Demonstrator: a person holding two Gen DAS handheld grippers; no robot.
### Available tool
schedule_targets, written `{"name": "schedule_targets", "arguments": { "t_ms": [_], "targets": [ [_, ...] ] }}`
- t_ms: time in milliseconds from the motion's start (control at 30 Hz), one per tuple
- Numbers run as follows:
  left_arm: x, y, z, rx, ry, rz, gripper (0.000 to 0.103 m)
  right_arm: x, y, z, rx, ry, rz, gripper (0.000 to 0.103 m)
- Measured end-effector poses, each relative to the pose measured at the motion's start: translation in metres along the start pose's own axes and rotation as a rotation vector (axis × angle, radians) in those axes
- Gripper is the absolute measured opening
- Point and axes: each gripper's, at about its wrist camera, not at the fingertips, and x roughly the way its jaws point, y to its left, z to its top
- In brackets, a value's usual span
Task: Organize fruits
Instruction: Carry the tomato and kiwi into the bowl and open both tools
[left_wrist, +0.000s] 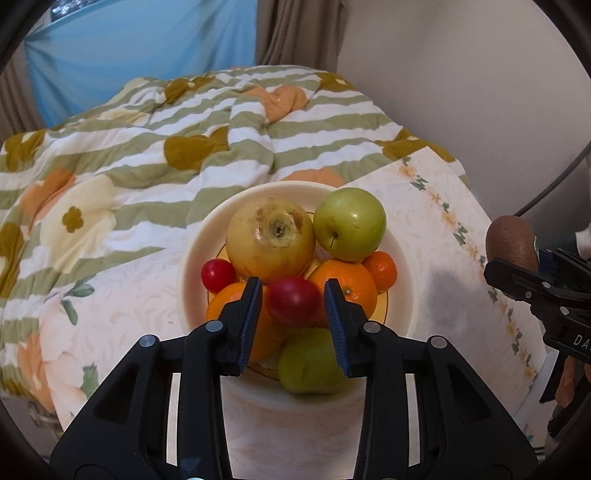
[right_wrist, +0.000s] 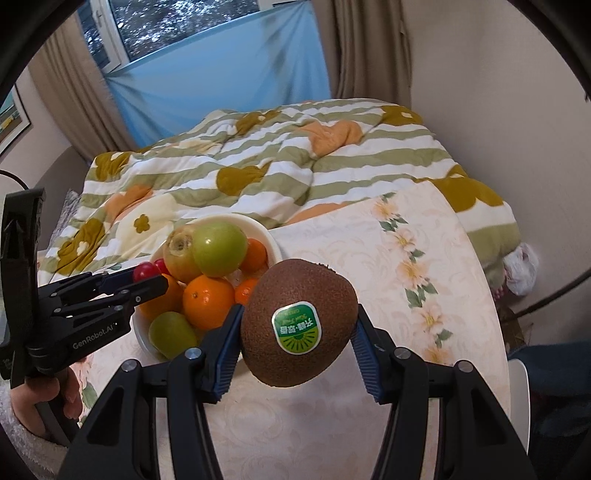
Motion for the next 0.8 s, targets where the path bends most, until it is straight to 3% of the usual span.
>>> {"name": "schedule_targets", "arguments": {
  "t_ms": [33, 67, 100, 433, 800],
  "targets": [
    [-0.001, 0.001, 0.000, 0.000, -0.002, 0.001, 0.078, -0.001, -0.001, -0.001, 0.005, -0.001, -0.004, 0.052],
    [-0.003, 0.001, 0.000, -0.003, -0.012, 0.002, 0.094, -0.002, -0.001, -0.003, 0.008, -0.003, -0.007, 0.052],
    [-0.008, 0.001, -0.001, -0.010, -0.039, 0.006, 0.103, -0.004, -0.002, -0.003, 0.010, -0.004, -0.010, 0.052],
    [-0.051, 0.018, -0.012, -0.076, -0.085, 0.076, 0.103, -0.009, 0.007, 0.000, -0.035, -0.018, 0.012, 0.052],
    [-0.089, 0.056, -0.047, -0.180, -0.104, 0.201, 0.103, 0.018, 0.051, -0.005, -0.122, -0.042, 0.104, 0.052]
  ]
}}
